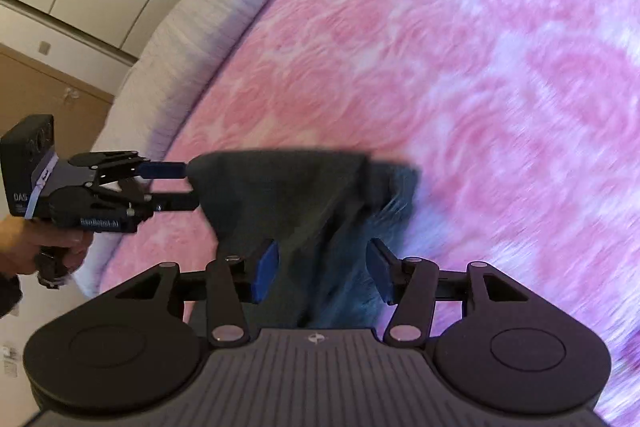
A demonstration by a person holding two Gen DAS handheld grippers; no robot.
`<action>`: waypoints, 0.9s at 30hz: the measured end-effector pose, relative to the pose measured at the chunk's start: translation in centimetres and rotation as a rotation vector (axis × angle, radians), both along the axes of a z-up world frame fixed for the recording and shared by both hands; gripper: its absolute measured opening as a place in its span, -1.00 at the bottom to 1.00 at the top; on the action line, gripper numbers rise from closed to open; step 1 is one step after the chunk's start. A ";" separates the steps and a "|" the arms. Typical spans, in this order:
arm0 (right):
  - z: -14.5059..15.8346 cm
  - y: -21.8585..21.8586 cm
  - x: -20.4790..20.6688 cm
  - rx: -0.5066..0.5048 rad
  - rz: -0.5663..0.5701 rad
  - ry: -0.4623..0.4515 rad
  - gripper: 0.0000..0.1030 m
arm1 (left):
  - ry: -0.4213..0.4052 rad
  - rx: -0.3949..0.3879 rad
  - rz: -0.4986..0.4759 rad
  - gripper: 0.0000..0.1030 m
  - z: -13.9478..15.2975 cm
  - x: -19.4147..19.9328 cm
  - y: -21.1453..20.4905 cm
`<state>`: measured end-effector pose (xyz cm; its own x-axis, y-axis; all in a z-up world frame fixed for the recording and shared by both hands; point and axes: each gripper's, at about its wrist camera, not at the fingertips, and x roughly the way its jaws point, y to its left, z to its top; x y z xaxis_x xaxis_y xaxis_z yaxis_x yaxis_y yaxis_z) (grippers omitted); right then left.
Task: Fold clothes
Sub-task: 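Lower the folded jeans onto the bed and open the right gripper, then press the folded jeans bundle flat with both open grippers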
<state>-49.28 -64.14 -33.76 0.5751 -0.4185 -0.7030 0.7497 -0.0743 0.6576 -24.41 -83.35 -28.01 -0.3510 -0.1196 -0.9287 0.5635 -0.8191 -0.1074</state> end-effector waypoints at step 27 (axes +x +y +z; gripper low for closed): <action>-5.5 -3.8 -0.9 0.040 -0.129 0.108 -0.40 | 0.050 0.123 0.353 0.44 -9.7 -2.4 -4.5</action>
<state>-50.15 -67.97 -39.24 0.4383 -0.4545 -0.7754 0.7984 -0.1994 0.5682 -26.83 -87.87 -37.70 -0.3530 -0.1297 -0.9266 0.8004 -0.5547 -0.2273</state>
